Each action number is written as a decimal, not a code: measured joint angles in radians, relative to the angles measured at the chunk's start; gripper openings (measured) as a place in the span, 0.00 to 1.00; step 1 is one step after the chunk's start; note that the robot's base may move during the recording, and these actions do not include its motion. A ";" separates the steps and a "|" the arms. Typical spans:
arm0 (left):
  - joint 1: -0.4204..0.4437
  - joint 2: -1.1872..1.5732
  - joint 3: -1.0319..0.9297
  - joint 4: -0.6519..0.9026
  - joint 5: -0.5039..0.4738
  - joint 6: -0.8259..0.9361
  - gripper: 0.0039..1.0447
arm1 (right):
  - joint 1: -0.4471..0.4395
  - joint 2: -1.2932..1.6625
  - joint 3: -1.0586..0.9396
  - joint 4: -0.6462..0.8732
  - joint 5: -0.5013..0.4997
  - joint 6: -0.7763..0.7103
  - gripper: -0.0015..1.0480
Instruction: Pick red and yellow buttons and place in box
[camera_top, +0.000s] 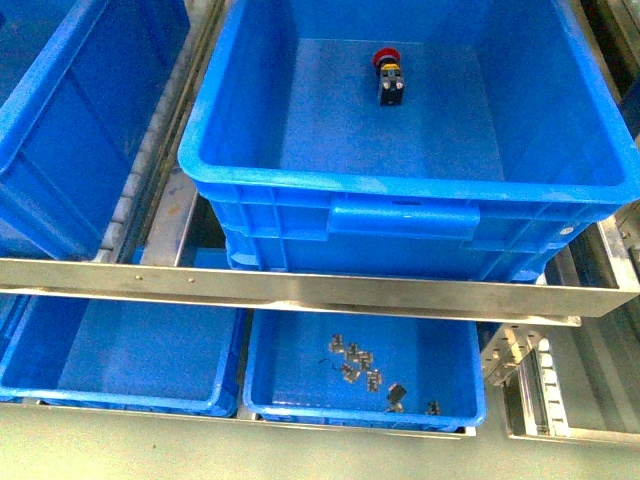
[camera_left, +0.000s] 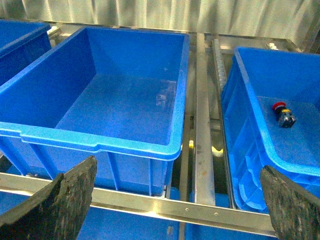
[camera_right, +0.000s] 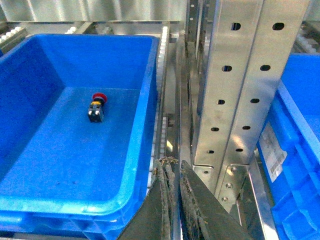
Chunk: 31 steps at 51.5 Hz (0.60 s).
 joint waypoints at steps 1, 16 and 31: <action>0.000 0.000 0.000 0.000 0.000 0.000 0.93 | -0.016 -0.018 -0.004 -0.014 -0.032 0.000 0.03; 0.000 0.000 0.000 0.000 0.000 0.000 0.93 | -0.072 -0.274 -0.026 -0.227 -0.064 0.000 0.03; 0.000 0.000 0.000 0.000 0.000 0.000 0.93 | -0.072 -0.508 -0.027 -0.444 -0.064 0.000 0.03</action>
